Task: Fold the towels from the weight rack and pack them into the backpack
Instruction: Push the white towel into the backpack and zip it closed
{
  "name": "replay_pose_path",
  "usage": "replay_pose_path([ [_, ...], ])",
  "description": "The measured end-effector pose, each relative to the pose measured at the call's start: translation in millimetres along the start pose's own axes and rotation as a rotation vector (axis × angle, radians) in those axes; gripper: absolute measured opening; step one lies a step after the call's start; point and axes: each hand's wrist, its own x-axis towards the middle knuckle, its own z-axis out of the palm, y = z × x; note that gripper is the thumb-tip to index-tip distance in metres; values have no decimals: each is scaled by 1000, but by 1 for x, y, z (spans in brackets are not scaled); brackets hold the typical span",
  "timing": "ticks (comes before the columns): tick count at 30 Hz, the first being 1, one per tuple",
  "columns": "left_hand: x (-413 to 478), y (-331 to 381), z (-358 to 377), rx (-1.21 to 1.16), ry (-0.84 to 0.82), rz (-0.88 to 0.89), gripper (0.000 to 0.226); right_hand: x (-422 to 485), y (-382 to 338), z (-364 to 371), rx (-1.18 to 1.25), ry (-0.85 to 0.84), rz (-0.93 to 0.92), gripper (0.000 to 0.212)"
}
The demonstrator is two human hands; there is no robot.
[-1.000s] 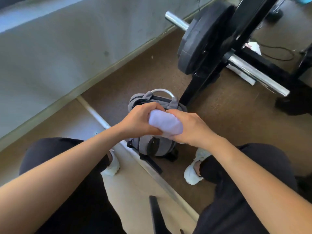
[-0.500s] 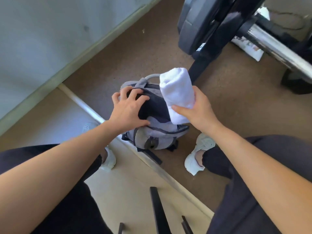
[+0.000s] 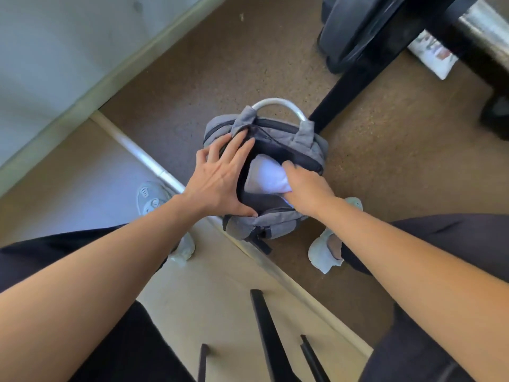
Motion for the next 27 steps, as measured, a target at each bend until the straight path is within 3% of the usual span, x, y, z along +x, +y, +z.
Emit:
replay_pose_path([
  [9, 3, 2, -2, 104, -52, 35, 154, 60, -10, 36, -373, 85, -32, 66],
  [12, 5, 3, -3, 117, -45, 26, 152, 63, 4, 58, -353, -68, 7, 60],
  [16, 6, 3, -5, 132, -49, 9, 151, 60, 12, 67, -213, -319, 40, 73],
  [21, 8, 5, -8, 140, -49, 11, 148, 74, 19, 60, -57, -394, 119, 65],
  [24, 8, 5, -8, 125, -58, 7, 146, 75, 15, 54, -37, -346, 100, 74],
  [27, 8, 4, -7, 103, -56, 7, 141, 61, 9, 54, -109, -180, -113, 93],
])
